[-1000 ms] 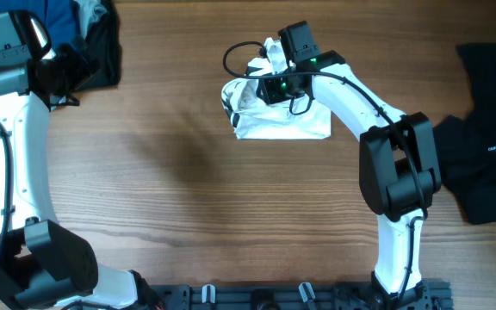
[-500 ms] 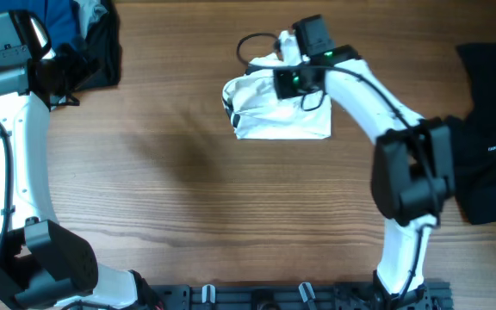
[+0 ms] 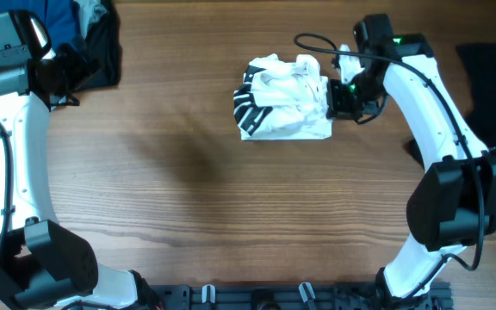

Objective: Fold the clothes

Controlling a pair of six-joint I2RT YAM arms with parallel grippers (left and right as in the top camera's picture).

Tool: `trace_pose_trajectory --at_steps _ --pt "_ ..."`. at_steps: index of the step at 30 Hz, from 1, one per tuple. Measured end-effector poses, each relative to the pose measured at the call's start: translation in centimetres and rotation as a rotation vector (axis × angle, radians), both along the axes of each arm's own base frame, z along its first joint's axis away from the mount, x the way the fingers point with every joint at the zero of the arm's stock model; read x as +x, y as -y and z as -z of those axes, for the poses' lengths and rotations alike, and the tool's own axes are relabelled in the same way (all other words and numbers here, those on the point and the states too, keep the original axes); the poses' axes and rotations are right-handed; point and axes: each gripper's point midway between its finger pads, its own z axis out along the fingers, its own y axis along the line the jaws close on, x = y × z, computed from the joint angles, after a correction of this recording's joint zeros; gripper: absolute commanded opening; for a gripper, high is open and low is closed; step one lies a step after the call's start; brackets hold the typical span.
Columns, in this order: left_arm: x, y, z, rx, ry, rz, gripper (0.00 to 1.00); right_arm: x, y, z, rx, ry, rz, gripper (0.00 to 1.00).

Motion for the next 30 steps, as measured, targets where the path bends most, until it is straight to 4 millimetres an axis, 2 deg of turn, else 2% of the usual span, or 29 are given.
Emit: trace_pose_trajectory --at_steps 2,3,9,11,13,16,17,19,20,24,29,30 --pt "0.0 0.0 0.0 0.000 0.000 0.000 1.00 -1.1 0.7 0.8 -0.007 -0.051 0.017 0.09" --pt "0.0 0.0 0.0 0.000 0.000 0.000 1.00 -1.9 1.0 1.4 -0.011 -0.082 0.024 0.18" --pt "0.0 0.0 0.0 0.000 0.000 0.000 1.00 -6.2 2.7 5.1 -0.074 -0.240 0.051 0.23" --pt "0.0 0.0 0.0 0.000 0.000 0.000 1.00 -6.5 2.9 5.5 -0.088 -0.251 0.057 0.28" --pt "0.0 0.0 0.0 0.000 0.000 0.000 1.00 -6.1 2.9 5.4 -0.091 -0.239 0.071 0.37" --pt "0.0 0.0 0.0 0.000 0.000 0.000 1.00 -3.3 2.7 4.6 -0.076 -0.136 0.078 0.47" --pt "0.0 0.0 0.0 0.000 0.000 0.000 1.00 -1.0 2.4 4.1 -0.061 -0.044 0.073 0.49" --pt "0.0 0.0 0.1 -0.001 -0.002 0.000 1.00 2.4 2.0 3.0 -0.038 0.090 0.078 0.50" --pt "0.0 0.0 0.1 -0.001 -0.003 0.000 1.00 4.9 1.7 2.2 -0.020 0.196 0.081 0.50" --pt "0.2 -0.1 1.1 -0.007 -0.025 0.000 1.00 8.6 1.4 1.8 -0.002 0.334 0.083 0.49" --pt "0.4 -0.1 2.9 -0.020 -0.070 0.000 1.00 9.1 1.3 5.3 -0.009 0.283 0.083 0.41" --pt "0.4 -0.1 3.3 -0.022 -0.080 0.000 1.00 9.0 1.3 6.0 -0.011 0.266 0.083 0.36"
